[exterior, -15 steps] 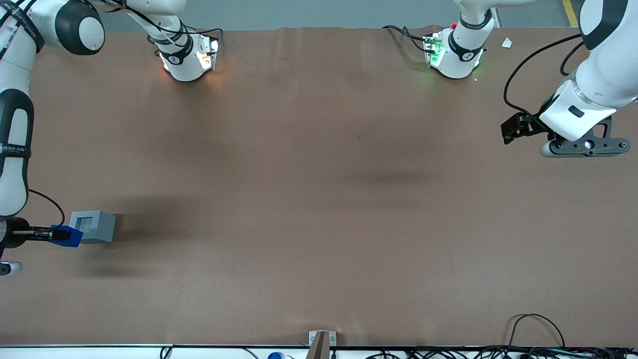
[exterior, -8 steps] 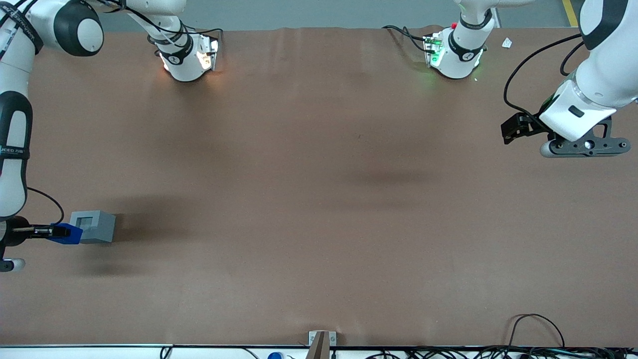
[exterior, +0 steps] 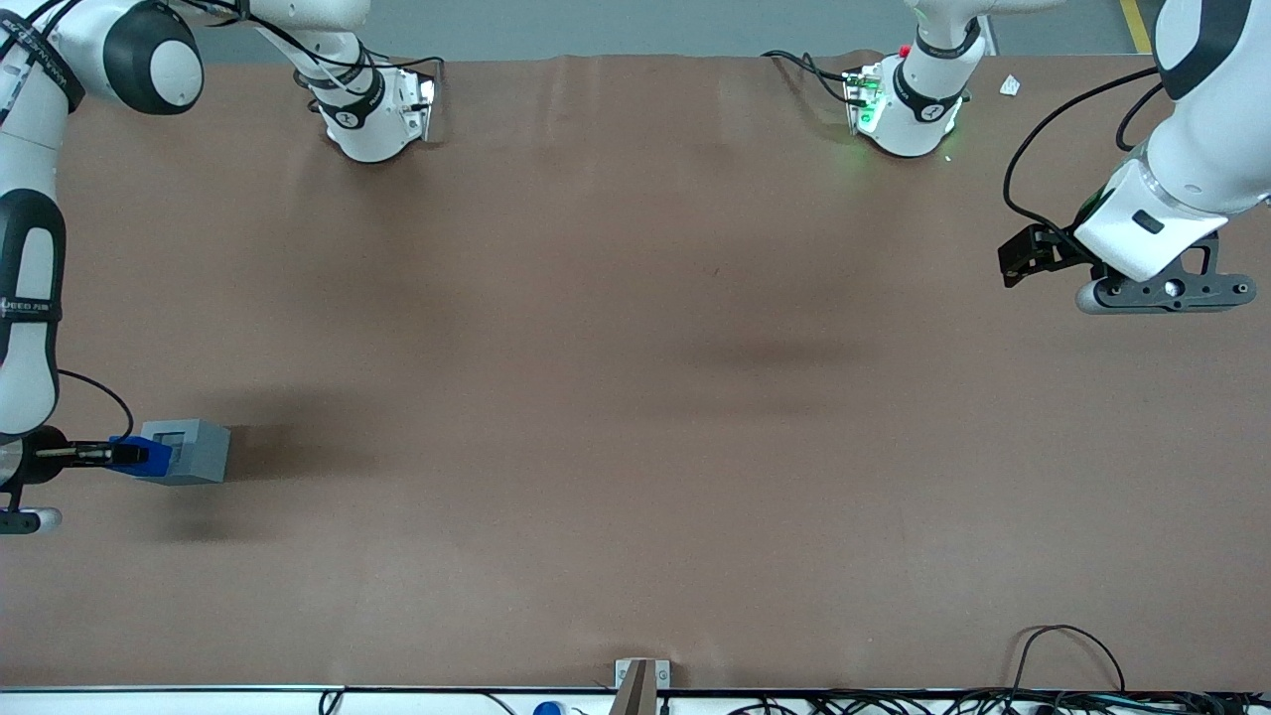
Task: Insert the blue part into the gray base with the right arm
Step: 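Lower the blue block into the gray base's opening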
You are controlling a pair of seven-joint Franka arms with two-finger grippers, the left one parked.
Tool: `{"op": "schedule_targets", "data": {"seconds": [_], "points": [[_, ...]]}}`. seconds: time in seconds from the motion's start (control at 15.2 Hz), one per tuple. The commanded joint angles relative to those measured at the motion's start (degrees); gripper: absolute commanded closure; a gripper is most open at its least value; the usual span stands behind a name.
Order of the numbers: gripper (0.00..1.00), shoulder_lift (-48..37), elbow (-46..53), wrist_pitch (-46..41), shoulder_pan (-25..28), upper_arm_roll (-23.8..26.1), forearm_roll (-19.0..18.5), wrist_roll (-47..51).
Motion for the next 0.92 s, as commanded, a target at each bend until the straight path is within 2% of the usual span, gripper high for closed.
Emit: {"op": "schedule_targets", "data": {"seconds": [0.0, 0.86], "points": [[1.0, -1.6, -2.3, 0.2, -0.4, 0.7, -0.4, 0.2], [0.99, -2.8, -2.5, -0.7, -0.3, 0.5, -0.6, 1.2]]}}
